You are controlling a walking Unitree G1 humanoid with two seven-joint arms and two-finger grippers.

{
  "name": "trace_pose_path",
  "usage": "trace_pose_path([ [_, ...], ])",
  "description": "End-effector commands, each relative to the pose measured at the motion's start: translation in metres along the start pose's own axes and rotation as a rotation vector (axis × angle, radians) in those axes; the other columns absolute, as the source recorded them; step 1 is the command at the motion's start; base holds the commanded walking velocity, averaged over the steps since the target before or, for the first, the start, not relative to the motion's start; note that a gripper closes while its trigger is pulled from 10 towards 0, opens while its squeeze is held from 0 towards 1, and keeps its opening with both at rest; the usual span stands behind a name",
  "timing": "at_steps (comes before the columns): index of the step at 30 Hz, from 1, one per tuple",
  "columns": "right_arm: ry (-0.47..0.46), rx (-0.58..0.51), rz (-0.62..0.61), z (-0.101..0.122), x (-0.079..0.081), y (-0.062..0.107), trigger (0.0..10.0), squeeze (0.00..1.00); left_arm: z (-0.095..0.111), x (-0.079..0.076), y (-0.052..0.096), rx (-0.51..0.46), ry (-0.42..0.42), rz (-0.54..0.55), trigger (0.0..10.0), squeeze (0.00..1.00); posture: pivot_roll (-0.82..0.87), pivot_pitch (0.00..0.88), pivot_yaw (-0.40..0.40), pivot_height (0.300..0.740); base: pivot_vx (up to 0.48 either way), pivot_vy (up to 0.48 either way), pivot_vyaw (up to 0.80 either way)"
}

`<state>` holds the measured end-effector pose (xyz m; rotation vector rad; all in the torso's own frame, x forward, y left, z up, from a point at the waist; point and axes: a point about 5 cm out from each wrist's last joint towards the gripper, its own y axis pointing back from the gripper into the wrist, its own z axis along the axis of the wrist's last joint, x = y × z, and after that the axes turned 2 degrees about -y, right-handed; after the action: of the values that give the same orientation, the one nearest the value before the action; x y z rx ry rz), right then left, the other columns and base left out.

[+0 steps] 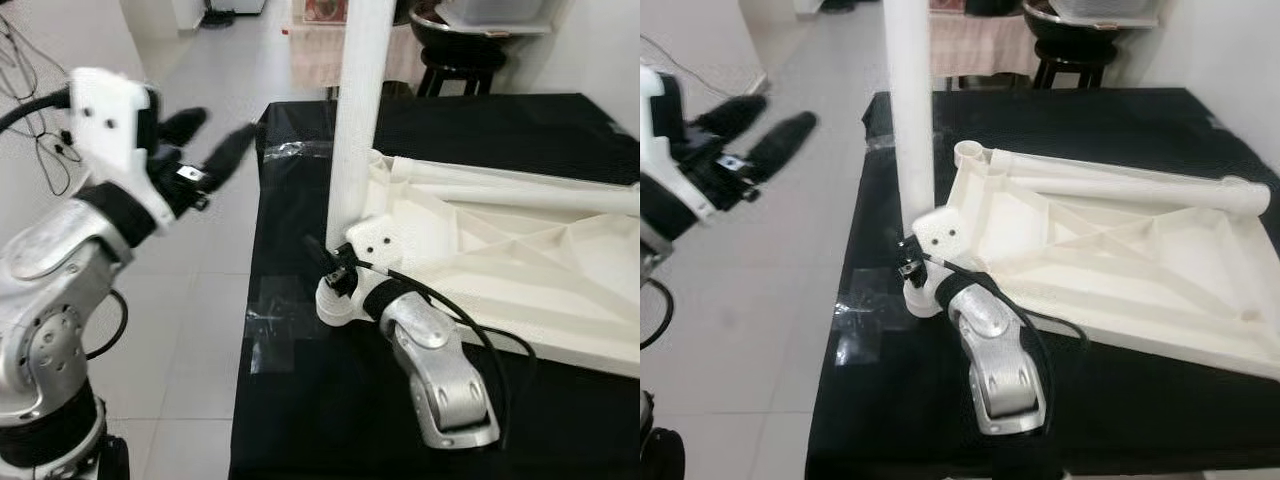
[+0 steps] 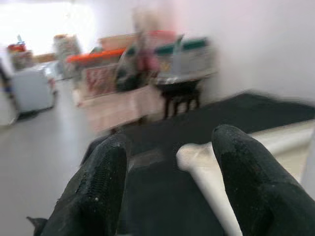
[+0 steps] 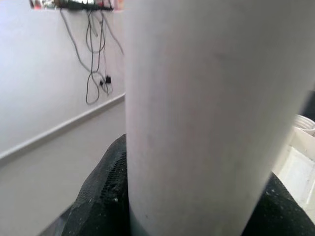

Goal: Building children table

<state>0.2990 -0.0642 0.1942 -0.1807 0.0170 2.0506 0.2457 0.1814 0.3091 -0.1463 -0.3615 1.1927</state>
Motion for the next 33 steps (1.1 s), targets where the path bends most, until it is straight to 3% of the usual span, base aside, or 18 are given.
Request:
trace_pose_path([
  [1, 0.022, 0.151, -0.148, -0.033, -0.022, 0.004, 0.0, 0.00, -0.032, -0.006, 0.013, 0.119, 0.032, 0.032, 10.0, 0.00, 0.09, 0.176, -0.003, 0.740, 0.000, 0.000, 0.00],
  [2, 0.022, 0.151, -0.148, -0.033, -0.022, 0.004, 0.0, 0.00, -0.032, -0.006, 0.013, 0.119, 0.032, 0.032, 10.0, 0.00, 0.09, 0.176, -0.003, 0.740, 0.000, 0.000, 0.00],
  [3, 0.012, 0.142, -0.143, -0.032, -0.021, 0.001, 0.0, 0.00, -0.057, -0.014, 0.024, 0.210, 0.075, 0.024, 10.0, 0.00, 0.09, 0.173, -0.002, 0.740, 0.000, 0.000, 0.00],
  [4, -0.006, 0.124, -0.111, -0.029, -0.018, -0.001, 10.0, 0.00, -0.082, -0.028, 0.036, 0.299, 0.145, -0.016, 10.0, 0.00, 0.07, 0.168, 0.005, 0.740, 0.000, 0.000, 0.00],
  [6, -0.027, 0.104, -0.076, -0.026, -0.015, -0.004, 10.0, 0.00, -0.103, -0.043, 0.048, 0.373, 0.218, -0.059, 10.0, 0.00, 0.07, 0.168, 0.005, 0.740, 0.000, 0.000, 0.00],
  [7, -0.027, 0.104, -0.076, -0.026, -0.015, -0.004, 10.0, 0.00, -0.103, -0.043, 0.048, 0.373, 0.218, -0.059, 10.0, 0.00, 0.07, 0.168, 0.005, 0.740, 0.000, 0.000, 0.00],
  [8, -0.063, 0.075, -0.027, -0.020, -0.015, -0.005, 10.0, 1.00, -0.109, -0.056, 0.053, 0.397, 0.251, -0.126, 10.0, 0.00, 0.07, 0.166, 0.007, 0.740, 0.000, 0.000, 0.00],
  [10, -0.131, 0.030, 0.079, -0.008, -0.012, -0.005, 10.0, 1.00, -0.113, -0.077, 0.061, 0.423, 0.300, -0.252, 10.0, 0.00, 0.06, 0.165, 0.009, 0.740, 0.000, 0.000, 0.00],
  [14, -0.156, 0.004, 0.139, -0.001, -0.015, -0.006, 10.0, 1.00, -0.115, -0.083, 0.065, 0.429, 0.309, -0.289, 10.0, 0.00, 0.07, 0.164, 0.008, 0.740, 0.000, 0.000, 0.00],
  [15, -0.148, -0.002, 0.248, 0.003, -0.018, -0.007, 10.0, 0.00, -0.117, -0.087, 0.067, 0.431, 0.303, -0.315, 10.0, 0.00, 0.07, 0.163, 0.008, 0.740, 0.000, 0.000, 0.00],
  [18, -0.098, -0.009, 0.522, 0.009, -0.024, -0.010, 10.0, 0.00, -0.125, -0.098, 0.073, 0.426, 0.230, -0.408, 10.0, 0.00, 0.06, 0.161, 0.007, 0.740, 0.000, 0.000, 0.00],
  [23, -0.008, 0.029, 0.669, 0.006, -0.026, -0.025, 10.0, 0.00, -0.126, -0.096, 0.075, 0.365, 0.201, -0.434, 10.0, 0.00, 0.08, 0.161, -0.001, 0.740, 0.000, 0.000, 0.00],
  [28, 0.024, 0.051, 0.717, 0.003, -0.021, -0.038, 10.0, 0.00, -0.130, -0.090, 0.074, 0.364, 0.089, -0.418, 10.0, 0.00, 0.09, 0.161, 0.001, 0.740, 0.000, 0.000, 0.00],
  [30, -0.003, 0.046, 0.744, 0.004, -0.019, -0.046, 10.0, 0.00, -0.131, -0.080, 0.072, 0.359, -0.008, -0.348, 10.0, 0.00, 0.10, 0.162, -0.005, 0.740, 0.000, 0.000, 0.00],
  [31, -0.003, 0.046, 0.744, 0.004, -0.019, -0.046, 10.0, 0.00, -0.131, -0.080, 0.072, 0.359, -0.008, -0.348, 10.0, 0.00, 0.10, 0.162, -0.005, 0.740, 0.000, 0.000, 0.00],
  [32, -0.031, 0.039, 0.736, 0.006, -0.018, -0.055, 10.0, 0.00, -0.132, -0.068, 0.073, 0.355, -0.074, -0.276, 10.0, 0.00, 0.11, 0.165, -0.011, 0.740, 0.000, 0.000, 0.00],
  [33, -0.031, 0.039, 0.736, 0.006, -0.018, -0.055, 10.0, 0.00, -0.132, -0.068, 0.073, 0.355, -0.074, -0.276, 10.0, 0.00, 0.11, 0.165, -0.011, 0.740, 0.000, 0.000, 0.00],
])
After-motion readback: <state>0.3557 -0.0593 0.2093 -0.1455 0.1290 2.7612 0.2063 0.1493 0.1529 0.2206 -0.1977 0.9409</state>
